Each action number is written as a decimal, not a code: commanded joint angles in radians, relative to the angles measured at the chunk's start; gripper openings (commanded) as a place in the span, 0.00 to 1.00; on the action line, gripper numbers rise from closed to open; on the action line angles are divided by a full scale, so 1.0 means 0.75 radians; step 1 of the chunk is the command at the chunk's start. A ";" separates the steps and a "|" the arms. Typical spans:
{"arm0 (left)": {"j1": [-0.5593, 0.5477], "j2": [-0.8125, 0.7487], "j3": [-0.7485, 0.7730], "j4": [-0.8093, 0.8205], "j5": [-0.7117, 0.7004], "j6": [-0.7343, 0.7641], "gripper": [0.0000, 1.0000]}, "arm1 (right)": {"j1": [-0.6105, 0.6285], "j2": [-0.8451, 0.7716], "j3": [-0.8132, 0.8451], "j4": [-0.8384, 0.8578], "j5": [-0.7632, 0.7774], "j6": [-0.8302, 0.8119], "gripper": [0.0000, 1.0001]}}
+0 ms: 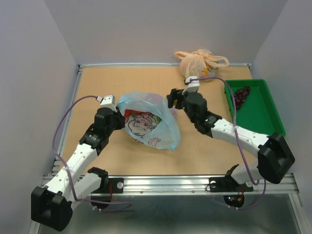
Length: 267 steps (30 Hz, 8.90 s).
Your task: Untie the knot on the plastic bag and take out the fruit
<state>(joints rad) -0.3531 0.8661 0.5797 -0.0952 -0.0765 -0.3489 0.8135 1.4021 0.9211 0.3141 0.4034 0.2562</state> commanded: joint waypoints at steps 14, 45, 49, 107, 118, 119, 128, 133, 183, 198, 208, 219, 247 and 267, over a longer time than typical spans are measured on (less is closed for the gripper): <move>0.008 -0.065 0.015 0.041 0.061 0.017 0.29 | -1.233 0.202 0.246 -0.043 0.323 0.172 0.01; 0.058 -0.071 0.000 0.082 0.161 0.013 0.30 | -1.343 0.352 0.308 0.000 0.172 0.068 1.00; 0.060 -0.073 0.004 0.082 0.163 0.015 0.29 | -1.187 0.217 0.261 -0.045 0.043 0.021 1.00; -0.290 -0.187 -0.057 0.121 -0.071 -0.224 0.27 | 0.100 0.354 0.013 0.047 0.106 -0.037 0.82; -0.552 -0.097 -0.098 0.250 -0.303 -0.298 0.27 | 0.087 0.519 0.114 0.156 0.148 -0.198 0.80; -0.556 -0.087 -0.100 0.254 -0.319 -0.300 0.27 | 0.085 0.544 0.116 0.156 0.135 -0.198 0.77; -0.570 -0.050 -0.106 0.270 -0.342 -0.281 0.27 | 0.042 0.650 0.126 0.191 0.092 -0.211 0.49; -0.572 -0.063 -0.114 0.270 -0.362 -0.290 0.27 | 0.038 0.703 0.150 0.215 0.090 -0.251 0.25; -0.470 0.111 0.182 0.141 -0.767 -0.153 0.20 | 0.042 -0.217 -0.007 -0.468 -1.027 -0.249 0.00; -0.433 0.181 0.309 0.063 -0.769 0.109 0.20 | 0.042 -0.569 0.042 -0.345 -0.888 -0.237 0.00; -0.372 0.142 0.254 0.098 -0.620 0.121 0.20 | 0.018 -0.569 0.079 -0.355 0.212 -0.327 0.01; -0.364 0.068 0.229 0.102 -0.600 0.142 0.20 | -0.869 -0.358 0.073 -0.343 0.325 0.037 0.00; -0.261 0.060 0.225 0.121 -0.411 0.128 0.20 | -1.347 -0.030 0.234 -0.347 -0.327 0.041 1.00; -0.378 -0.013 0.056 0.078 -0.303 -0.181 0.19 | 0.128 -0.246 0.108 -0.413 -0.499 -0.143 0.90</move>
<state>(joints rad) -0.6083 0.8940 0.6533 -0.0513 -0.3065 -0.4007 0.8181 1.1664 1.0161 0.0036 0.0051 0.2070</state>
